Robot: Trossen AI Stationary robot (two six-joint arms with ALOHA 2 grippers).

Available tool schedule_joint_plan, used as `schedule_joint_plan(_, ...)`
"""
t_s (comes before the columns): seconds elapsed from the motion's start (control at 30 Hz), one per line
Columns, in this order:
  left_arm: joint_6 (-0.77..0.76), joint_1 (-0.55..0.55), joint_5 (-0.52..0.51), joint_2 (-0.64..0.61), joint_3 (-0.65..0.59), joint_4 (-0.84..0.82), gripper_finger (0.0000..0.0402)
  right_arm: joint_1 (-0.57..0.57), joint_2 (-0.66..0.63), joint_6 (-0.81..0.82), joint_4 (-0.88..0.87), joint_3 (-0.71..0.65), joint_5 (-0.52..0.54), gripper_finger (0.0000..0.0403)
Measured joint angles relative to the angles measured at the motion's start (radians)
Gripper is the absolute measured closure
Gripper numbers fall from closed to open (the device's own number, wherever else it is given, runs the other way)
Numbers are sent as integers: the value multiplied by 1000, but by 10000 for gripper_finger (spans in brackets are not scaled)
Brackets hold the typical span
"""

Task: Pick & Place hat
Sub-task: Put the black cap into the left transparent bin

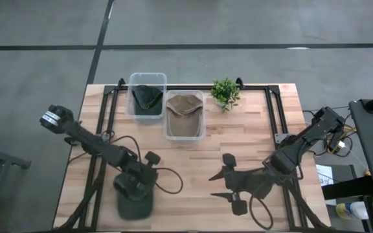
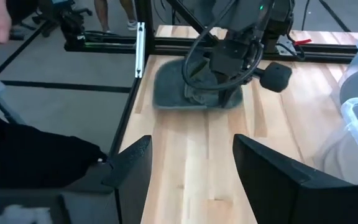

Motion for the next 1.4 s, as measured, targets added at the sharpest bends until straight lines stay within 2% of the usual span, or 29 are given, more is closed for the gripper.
schedule_joint_plan(0.17,97,59,-101,1,41,26,399,-2,0,-19,13,-13,0,184)
schedule_joint_plan(0.4,128,195,-100,7,47,117,396,-1,0,-38,17,-25,0,184)
schedule_joint_plan(0.57,27,254,-90,7,55,166,361,-1,0,-81,17,-33,0,184)
schedule_joint_plan(0.8,-32,257,-89,6,70,181,294,-1,0,-106,17,-42,0,184)
schedule_joint_plan(0.97,-225,249,-104,-18,86,188,260,-1,0,-118,15,-64,0,184)
schedule_joint_plan(1.17,-750,214,-95,-92,102,115,251,-1,0,-149,14,-74,-1,184)
schedule_joint_plan(1.33,-1016,115,-93,-163,87,31,251,-1,-1,-201,-24,-76,-3,184)
schedule_joint_plan(1.4,-1131,61,-131,-178,76,28,251,-1,-1,-211,-42,-76,-3,184)
